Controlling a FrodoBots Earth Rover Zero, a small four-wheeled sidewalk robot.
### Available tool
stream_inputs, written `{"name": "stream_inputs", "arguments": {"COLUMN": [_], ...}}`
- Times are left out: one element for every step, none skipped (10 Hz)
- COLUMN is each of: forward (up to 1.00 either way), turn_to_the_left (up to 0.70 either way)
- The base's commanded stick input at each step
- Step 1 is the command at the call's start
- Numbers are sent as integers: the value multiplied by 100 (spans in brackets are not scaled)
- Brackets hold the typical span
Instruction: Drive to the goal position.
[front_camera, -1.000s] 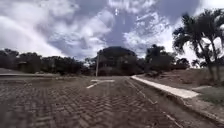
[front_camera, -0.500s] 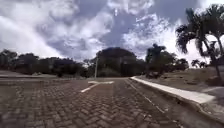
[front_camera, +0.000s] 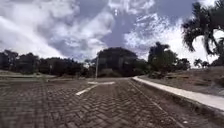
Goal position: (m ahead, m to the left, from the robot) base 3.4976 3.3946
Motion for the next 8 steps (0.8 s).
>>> {"name": "stream_inputs", "arguments": {"forward": [100, 100, 100, 100, 100, 100, 100, 100], "turn_to_the_left": [0, 0, 0, 0, 0, 0, 0, 0]}}
